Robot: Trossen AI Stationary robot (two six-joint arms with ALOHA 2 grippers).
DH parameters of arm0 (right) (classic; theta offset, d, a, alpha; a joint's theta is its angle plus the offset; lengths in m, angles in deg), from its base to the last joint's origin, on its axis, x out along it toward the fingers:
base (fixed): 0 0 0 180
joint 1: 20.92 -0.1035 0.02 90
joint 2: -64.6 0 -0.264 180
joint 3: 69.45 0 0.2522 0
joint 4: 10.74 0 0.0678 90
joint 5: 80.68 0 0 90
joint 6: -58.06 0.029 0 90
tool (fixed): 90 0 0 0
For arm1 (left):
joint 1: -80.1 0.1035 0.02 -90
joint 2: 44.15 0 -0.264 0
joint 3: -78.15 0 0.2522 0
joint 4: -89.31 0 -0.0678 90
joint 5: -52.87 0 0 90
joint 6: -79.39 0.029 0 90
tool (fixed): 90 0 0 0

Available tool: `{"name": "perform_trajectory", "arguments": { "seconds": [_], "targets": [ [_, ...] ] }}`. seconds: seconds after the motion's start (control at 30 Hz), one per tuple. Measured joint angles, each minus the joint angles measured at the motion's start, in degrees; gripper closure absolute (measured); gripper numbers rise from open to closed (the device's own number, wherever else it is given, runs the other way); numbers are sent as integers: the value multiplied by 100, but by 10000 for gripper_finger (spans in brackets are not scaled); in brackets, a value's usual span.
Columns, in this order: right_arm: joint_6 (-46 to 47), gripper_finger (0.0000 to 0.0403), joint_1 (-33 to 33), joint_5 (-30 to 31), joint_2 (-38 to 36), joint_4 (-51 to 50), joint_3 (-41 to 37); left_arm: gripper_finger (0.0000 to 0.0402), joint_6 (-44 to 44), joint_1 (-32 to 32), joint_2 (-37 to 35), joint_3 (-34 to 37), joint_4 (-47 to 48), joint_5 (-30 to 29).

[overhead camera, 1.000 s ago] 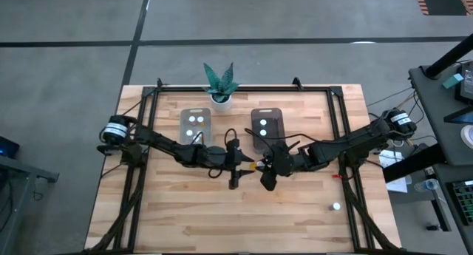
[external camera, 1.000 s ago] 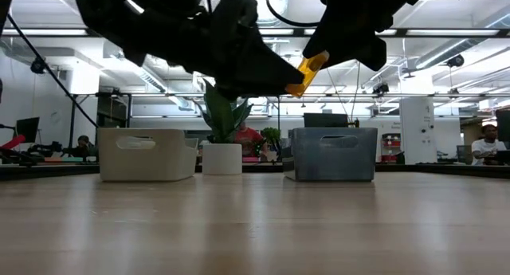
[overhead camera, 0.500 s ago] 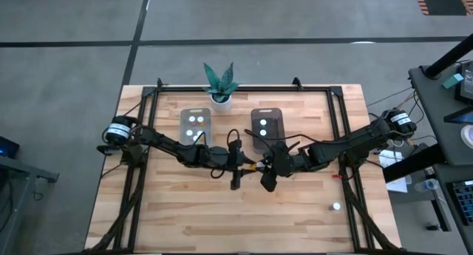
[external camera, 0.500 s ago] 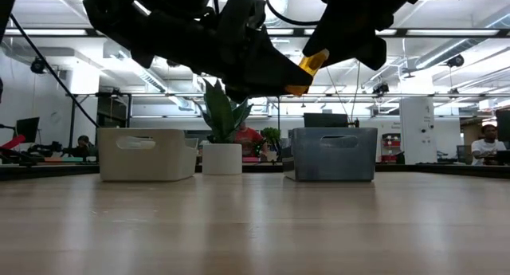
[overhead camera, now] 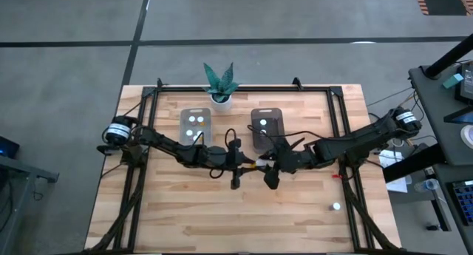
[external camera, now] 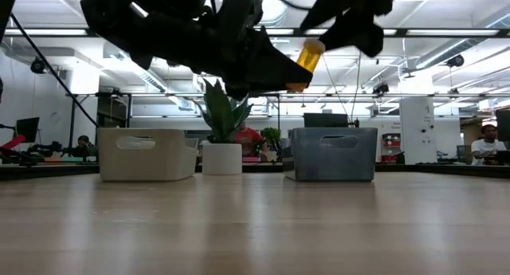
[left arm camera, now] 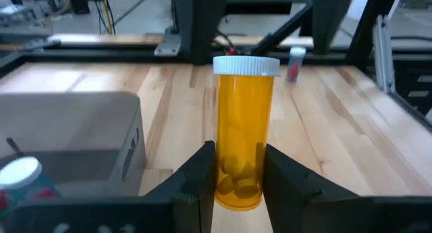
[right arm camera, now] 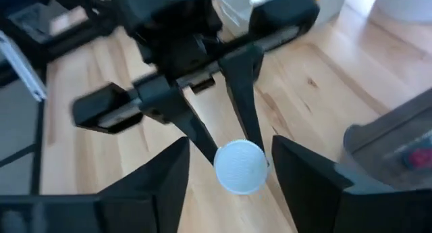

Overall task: Pick and place medicine bottles into bin by pill shape (circle, oval)
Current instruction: Put the orange tablet bottle into the gray bin

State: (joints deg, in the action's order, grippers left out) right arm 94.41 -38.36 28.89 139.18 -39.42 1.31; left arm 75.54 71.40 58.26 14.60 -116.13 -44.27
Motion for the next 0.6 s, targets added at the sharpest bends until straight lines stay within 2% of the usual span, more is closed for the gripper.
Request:
{"name": "perform_trajectory", "arguments": {
  "seconds": [0.13, 0.3, 0.43, 0.6],
  "targets": [
    [-308, 183, -134, 26, -386, -15, 0, 321, 146, -18, -2, 133, -556, -1],
    [-755, 179, -533, 761, -695, -21, -23, 320, 329, -71, -2, 345, -1402, 208],
    [-1054, 179, -870, 1182, -738, 7, -65, 320, 333, -76, -7, 546, -2226, 570],
    [-1330, 179, -1121, 1634, -517, 324, -168, 320, 321, -74, -9, 589, -2681, 847]
  ]
}}
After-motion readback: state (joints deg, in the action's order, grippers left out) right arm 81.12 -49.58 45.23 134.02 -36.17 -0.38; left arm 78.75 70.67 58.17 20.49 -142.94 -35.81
